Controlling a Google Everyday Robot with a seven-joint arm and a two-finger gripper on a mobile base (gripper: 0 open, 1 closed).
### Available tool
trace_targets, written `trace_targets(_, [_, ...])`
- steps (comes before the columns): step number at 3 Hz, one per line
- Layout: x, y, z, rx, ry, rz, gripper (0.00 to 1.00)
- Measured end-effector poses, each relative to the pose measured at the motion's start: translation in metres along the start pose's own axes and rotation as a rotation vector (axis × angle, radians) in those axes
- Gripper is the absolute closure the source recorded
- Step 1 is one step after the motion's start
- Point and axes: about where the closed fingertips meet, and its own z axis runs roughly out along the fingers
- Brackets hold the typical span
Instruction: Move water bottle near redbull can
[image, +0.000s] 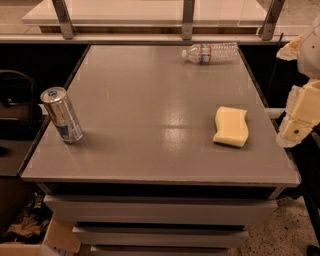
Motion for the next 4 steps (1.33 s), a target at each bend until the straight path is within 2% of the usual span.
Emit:
trace_targets(2, [-0.002,0.000,-0.002,0.020,0.004,-0.021,0.00])
trace_targets(3, [-0.006,-0.002,-0.003,0.085,-0.001,-0.100,0.00])
trace_targets(4, [-0.021,-0.018,-0.002,0.189,-0.037,-0.180,0.00])
